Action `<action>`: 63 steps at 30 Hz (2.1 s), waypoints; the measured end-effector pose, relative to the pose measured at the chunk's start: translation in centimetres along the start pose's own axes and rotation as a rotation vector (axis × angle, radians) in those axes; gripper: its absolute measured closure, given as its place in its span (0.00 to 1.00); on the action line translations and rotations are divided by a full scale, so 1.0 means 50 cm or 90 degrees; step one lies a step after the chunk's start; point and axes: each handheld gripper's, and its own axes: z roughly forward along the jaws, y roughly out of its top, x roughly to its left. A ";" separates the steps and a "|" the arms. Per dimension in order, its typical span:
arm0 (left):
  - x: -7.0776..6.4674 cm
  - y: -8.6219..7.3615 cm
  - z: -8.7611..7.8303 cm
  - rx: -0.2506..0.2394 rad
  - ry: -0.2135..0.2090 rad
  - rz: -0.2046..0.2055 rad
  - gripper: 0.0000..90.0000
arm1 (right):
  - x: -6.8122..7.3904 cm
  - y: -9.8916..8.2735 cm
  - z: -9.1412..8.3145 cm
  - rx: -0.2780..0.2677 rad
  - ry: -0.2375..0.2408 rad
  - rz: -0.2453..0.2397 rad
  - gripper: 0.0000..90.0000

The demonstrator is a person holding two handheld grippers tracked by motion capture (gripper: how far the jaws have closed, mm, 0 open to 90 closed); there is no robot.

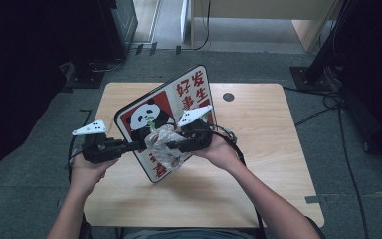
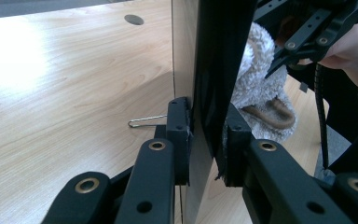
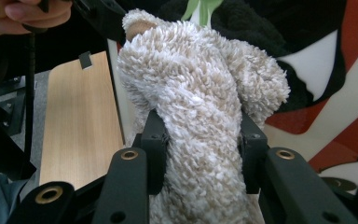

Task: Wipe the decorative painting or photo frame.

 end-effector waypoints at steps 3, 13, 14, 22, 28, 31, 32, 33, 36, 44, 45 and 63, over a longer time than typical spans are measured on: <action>0.000 0.000 0.000 0.000 -0.001 0.000 0.87 | 0.001 -0.009 0.004 0.006 0.000 0.003 0.72; 0.001 0.001 0.000 0.002 -0.003 -0.003 0.87 | 0.001 -0.042 0.021 0.024 -0.002 0.005 0.72; 0.001 0.001 -0.001 0.002 -0.003 -0.002 0.87 | 0.001 -0.046 0.022 0.026 -0.002 0.006 0.72; 0.002 0.001 0.000 0.002 -0.004 -0.003 0.87 | 0.001 -0.072 0.034 0.034 -0.003 0.009 0.72; 0.002 0.001 0.000 0.001 -0.003 -0.006 0.87 | 0.000 -0.092 0.044 0.035 0.004 0.020 0.72; 0.002 0.001 0.000 0.001 -0.004 -0.006 0.87 | -0.001 -0.101 0.049 0.042 0.002 0.021 0.72; 0.003 0.001 0.000 0.001 -0.004 -0.006 0.87 | -0.002 -0.105 0.051 0.048 0.002 0.023 0.72; 0.003 0.001 0.000 0.001 -0.005 -0.006 0.87 | -0.002 -0.108 0.053 0.053 0.003 0.023 0.72; 0.002 0.002 0.000 0.000 -0.005 -0.010 0.86 | -0.003 -0.117 0.058 0.062 0.005 0.029 0.72; 0.004 0.003 0.001 0.002 -0.010 -0.014 0.86 | -0.005 -0.138 0.069 0.086 0.003 0.038 0.72; 0.004 0.003 0.001 0.001 -0.010 -0.013 0.86 | -0.006 -0.142 0.071 0.087 0.004 0.038 0.72; 0.006 0.004 0.000 -0.006 -0.014 -0.007 0.84 | -0.013 -0.162 0.080 0.118 0.026 0.057 0.72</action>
